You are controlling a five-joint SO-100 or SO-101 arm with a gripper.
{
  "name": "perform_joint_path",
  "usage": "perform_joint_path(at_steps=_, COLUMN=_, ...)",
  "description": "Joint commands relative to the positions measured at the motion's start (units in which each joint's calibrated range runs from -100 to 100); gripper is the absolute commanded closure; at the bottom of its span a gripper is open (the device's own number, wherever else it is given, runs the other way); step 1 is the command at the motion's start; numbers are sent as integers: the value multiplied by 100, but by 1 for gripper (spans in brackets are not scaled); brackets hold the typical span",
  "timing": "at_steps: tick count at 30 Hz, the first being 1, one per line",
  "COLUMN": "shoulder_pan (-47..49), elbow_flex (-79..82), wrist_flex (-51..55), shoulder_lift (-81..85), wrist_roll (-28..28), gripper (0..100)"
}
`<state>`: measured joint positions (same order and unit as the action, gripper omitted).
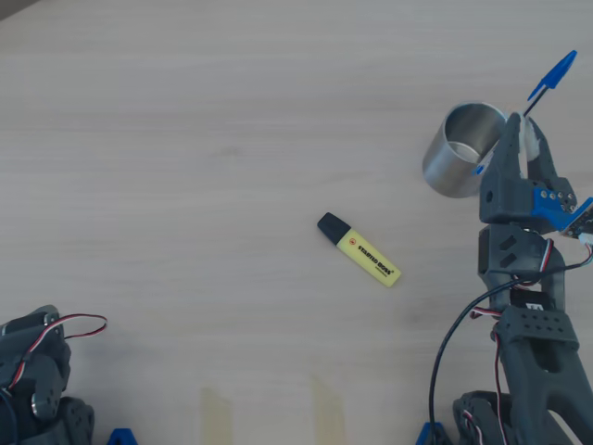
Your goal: Grab the blue pen and put it in the silver cup.
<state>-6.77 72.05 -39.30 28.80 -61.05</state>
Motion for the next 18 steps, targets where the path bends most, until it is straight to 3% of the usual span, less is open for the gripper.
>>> perform_joint_path(at_steps=1, shoulder_pan=84, elbow_flex=47, wrist_flex=-604, shoulder_lift=112, wrist_roll=92, gripper=98)
perform_joint_path(at_steps=11, shoulder_pan=381, elbow_flex=156, wrist_flex=-1136, shoulder_lift=-13, wrist_roll=461, gripper=98)
perform_joint_path(at_steps=18, shoulder_pan=354, elbow_flex=183, wrist_flex=-2132, shoulder_lift=-345, wrist_roll=706, gripper=98)
